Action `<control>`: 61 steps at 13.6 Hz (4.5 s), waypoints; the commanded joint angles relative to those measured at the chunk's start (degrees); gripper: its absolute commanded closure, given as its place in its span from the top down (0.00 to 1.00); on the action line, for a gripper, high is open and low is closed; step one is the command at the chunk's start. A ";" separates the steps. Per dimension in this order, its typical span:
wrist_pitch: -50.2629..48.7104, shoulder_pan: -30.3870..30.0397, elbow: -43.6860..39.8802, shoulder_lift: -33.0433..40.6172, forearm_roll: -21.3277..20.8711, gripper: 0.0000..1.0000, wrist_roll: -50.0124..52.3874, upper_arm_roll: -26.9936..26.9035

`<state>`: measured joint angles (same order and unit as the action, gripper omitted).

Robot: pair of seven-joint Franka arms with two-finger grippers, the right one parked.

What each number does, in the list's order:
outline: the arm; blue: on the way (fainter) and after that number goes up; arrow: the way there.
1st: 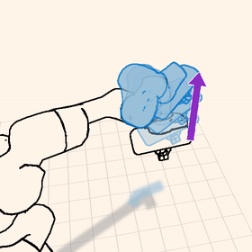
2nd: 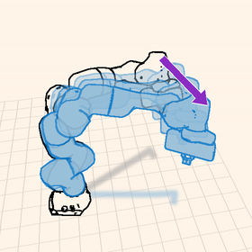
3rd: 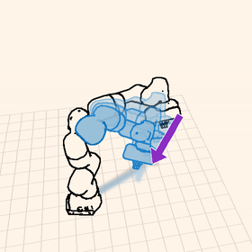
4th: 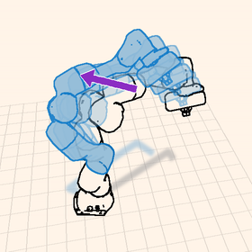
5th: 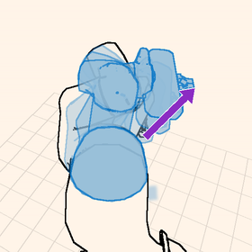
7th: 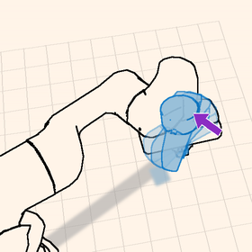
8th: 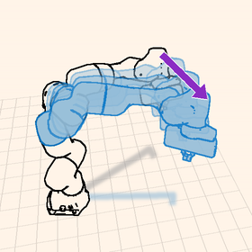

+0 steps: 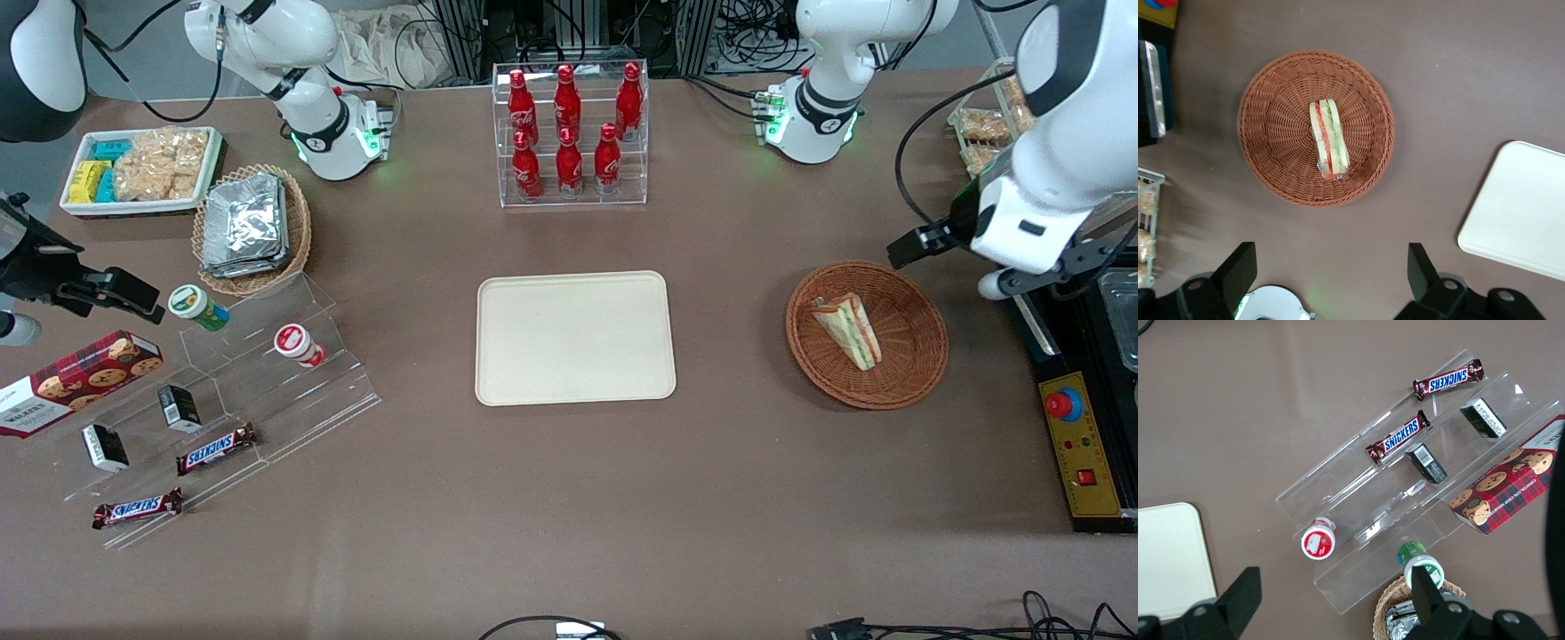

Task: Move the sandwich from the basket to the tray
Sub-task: 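Move the left gripper down over the wrapped sandwich in the basket, then close the left gripper on the wrapped sandwich, then lift the sandwich out of the basket with the left gripper, then carry the sandwich over the cream tray and lower it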

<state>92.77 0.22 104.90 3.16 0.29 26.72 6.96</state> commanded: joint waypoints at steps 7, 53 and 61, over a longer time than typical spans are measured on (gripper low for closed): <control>29.47 1.10 21.92 -4.99 -0.99 1.00 10.61 -0.63; -9.28 4.62 -25.24 -14.56 1.56 0.07 17.46 15.51; 2.90 6.20 -15.55 -19.51 -2.92 0.07 11.78 25.82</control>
<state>90.15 6.68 82.79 -17.82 -1.41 40.87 32.47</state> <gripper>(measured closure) 0.837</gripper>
